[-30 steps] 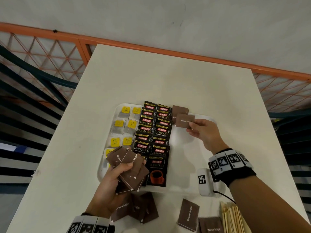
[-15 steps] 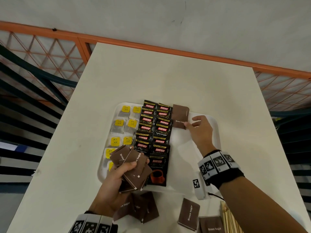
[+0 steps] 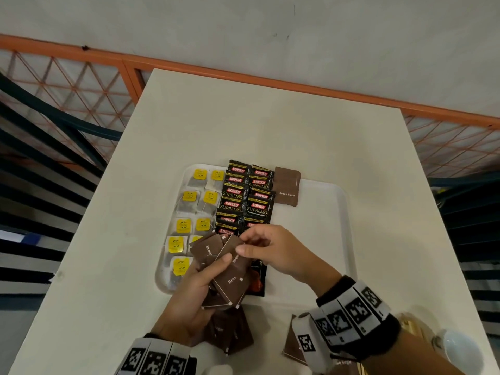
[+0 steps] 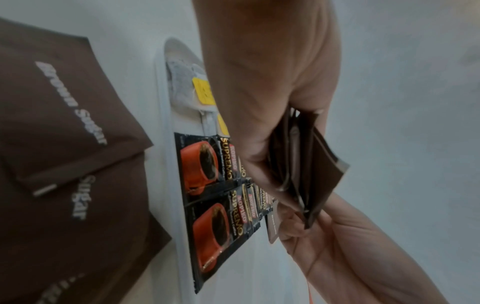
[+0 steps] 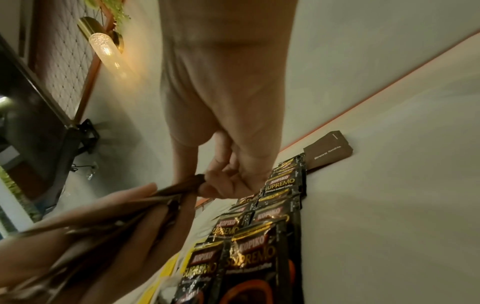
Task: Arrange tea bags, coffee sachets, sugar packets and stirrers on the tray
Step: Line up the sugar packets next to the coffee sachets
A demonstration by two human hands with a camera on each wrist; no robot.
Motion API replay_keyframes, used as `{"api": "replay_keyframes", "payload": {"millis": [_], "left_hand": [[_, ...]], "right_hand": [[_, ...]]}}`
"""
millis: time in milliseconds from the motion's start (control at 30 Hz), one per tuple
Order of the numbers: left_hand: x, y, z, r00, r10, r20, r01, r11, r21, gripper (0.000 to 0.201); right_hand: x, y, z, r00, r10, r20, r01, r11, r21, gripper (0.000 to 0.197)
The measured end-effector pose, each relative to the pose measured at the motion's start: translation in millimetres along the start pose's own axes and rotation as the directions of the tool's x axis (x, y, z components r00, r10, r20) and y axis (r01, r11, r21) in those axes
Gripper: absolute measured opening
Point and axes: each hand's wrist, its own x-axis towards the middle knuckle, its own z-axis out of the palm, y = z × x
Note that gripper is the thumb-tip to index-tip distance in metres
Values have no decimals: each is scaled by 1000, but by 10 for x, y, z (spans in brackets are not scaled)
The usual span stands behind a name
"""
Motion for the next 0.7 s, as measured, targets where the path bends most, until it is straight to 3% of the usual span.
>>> {"api": "replay_keyframes", "payload": {"millis": [233,400,567,700], "left_hand": [[-2,32,-40,1000,-21,-22,19,996,-83,51],[-25,36,-28,999,-42,10,43,990,-137,54],[-26,36,-38,998,-54,27,57,990,-131,52],[-27,52,-64,999,-48,14,49,992,-114,55]], "right_hand": [[-20,10,-76,997,45,-69,-25,963,269,5],[-58,59,-172,992,67,-105,13,782,623,11],[-74,146,-239,990,58,-129,57,671,740,17],[-57,207,-301,983,62,-175,94,645,758,19]]}}
